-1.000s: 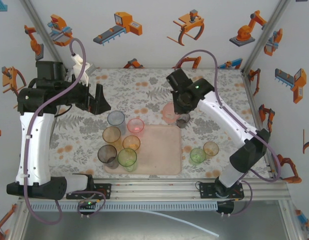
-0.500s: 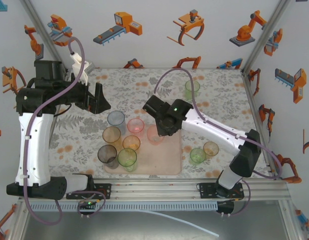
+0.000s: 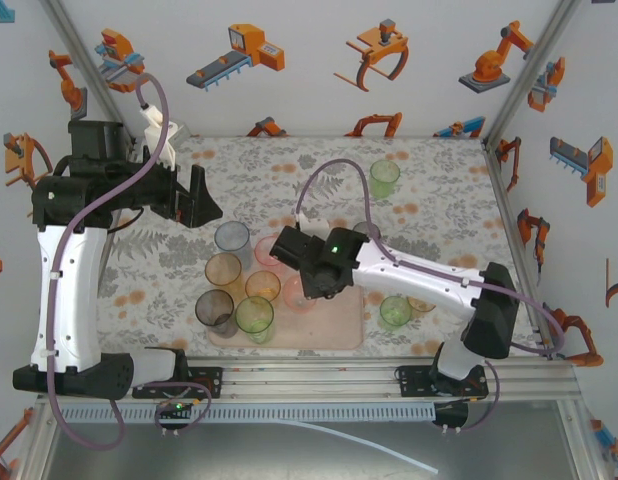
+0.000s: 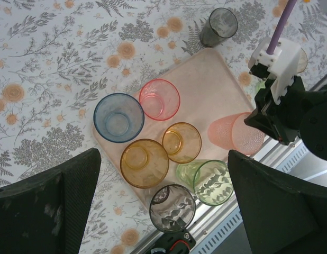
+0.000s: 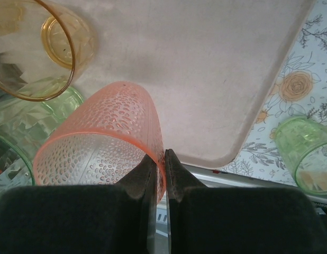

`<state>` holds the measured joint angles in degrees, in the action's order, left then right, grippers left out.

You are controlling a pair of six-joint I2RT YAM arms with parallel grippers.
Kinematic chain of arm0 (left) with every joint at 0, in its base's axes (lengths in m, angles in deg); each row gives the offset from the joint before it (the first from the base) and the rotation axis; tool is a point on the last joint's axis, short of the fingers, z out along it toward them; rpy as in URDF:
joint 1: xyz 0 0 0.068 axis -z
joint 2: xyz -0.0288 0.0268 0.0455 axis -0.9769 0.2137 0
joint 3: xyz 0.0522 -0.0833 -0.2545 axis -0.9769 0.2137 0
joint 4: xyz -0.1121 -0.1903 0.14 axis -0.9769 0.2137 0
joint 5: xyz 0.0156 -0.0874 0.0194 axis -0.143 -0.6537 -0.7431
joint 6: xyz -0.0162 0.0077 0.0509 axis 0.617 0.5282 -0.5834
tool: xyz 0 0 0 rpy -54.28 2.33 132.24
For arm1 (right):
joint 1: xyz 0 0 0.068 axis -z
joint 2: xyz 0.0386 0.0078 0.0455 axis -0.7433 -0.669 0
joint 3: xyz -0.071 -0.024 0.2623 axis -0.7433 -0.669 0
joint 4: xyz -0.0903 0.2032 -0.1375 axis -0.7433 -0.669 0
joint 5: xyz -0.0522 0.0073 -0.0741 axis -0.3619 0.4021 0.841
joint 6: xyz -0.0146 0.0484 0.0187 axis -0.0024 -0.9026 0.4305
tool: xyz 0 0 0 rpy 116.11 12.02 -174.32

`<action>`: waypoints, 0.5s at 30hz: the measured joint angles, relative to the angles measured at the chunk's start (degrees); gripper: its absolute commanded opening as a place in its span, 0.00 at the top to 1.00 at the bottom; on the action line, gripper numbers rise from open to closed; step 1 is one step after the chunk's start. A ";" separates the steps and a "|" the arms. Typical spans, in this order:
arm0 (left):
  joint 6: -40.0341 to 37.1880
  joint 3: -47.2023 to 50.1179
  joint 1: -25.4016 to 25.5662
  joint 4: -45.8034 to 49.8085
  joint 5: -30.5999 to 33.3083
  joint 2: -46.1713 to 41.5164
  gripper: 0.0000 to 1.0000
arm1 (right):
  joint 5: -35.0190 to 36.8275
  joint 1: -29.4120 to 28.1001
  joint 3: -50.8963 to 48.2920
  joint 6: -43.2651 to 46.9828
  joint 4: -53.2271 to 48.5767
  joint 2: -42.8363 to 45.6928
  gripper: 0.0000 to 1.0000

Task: Place the glasses into the tray

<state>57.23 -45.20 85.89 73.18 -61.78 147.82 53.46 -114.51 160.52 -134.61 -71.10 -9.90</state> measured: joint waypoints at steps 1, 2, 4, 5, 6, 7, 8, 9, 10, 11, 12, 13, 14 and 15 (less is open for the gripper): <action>0.02 0.00 -0.02 0.00 0.00 0.00 0.03 | 0.00 -0.22 -0.42 -0.28 0.17 -0.20 0.89; 0.09 0.00 -0.02 0.00 -0.02 0.00 0.03 | 0.00 -0.52 -0.94 -0.70 0.46 -0.50 0.89; 0.20 0.00 0.00 0.00 -0.15 0.00 0.03 | 0.00 -1.05 -1.60 -1.42 0.96 -1.20 0.89; 0.24 0.00 0.00 0.00 -0.17 0.00 0.03 | 0.00 -1.33 -1.66 -1.73 1.16 -1.73 0.89; 0.31 0.00 0.00 0.00 -0.20 0.00 0.03 | 0.02 -1.66 -1.66 -2.01 1.53 -2.23 0.89; 0.37 0.00 0.00 0.00 -0.20 -0.02 0.03 | 0.02 -1.95 -1.66 -2.19 1.79 -2.56 0.89; 0.42 0.00 0.00 0.00 -0.20 -0.02 0.03 | 0.00 -2.32 -1.66 -2.47 2.01 -2.89 0.89; 0.44 0.00 0.00 0.00 -0.20 -0.04 0.03 | 0.00 -2.64 -1.66 -2.75 2.19 -3.08 0.89; 0.46 0.00 0.00 0.00 -0.20 -0.07 0.03 | 0.00 -2.95 -1.66 -3.04 2.32 -3.23 0.89; 0.52 0.00 0.04 0.00 -0.20 -0.13 0.03 | -0.02 -3.28 -1.66 -3.23 2.54 -3.41 0.89; 0.57 0.00 0.04 0.00 -0.20 -0.20 0.03 | -0.02 -3.61 -1.66 -3.48 2.71 -3.54 0.89; 0.61 0.00 0.04 0.00 -0.20 -0.26 0.03 | -0.02 -3.87 -1.66 -3.65 2.78 -3.63 0.89; 0.61 0.00 0.04 0.00 -0.20 -0.33 0.03 | 0.00 -4.20 -1.66 -3.89 2.78 -3.76 0.89; 0.61 0.00 0.07 0.00 -0.22 -0.44 0.03 | 0.00 -4.46 -1.66 -4.13 2.80 -3.89 0.89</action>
<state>57.84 -45.20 85.95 73.18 -61.99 147.38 53.46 -118.97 158.86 -138.74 -68.30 -13.79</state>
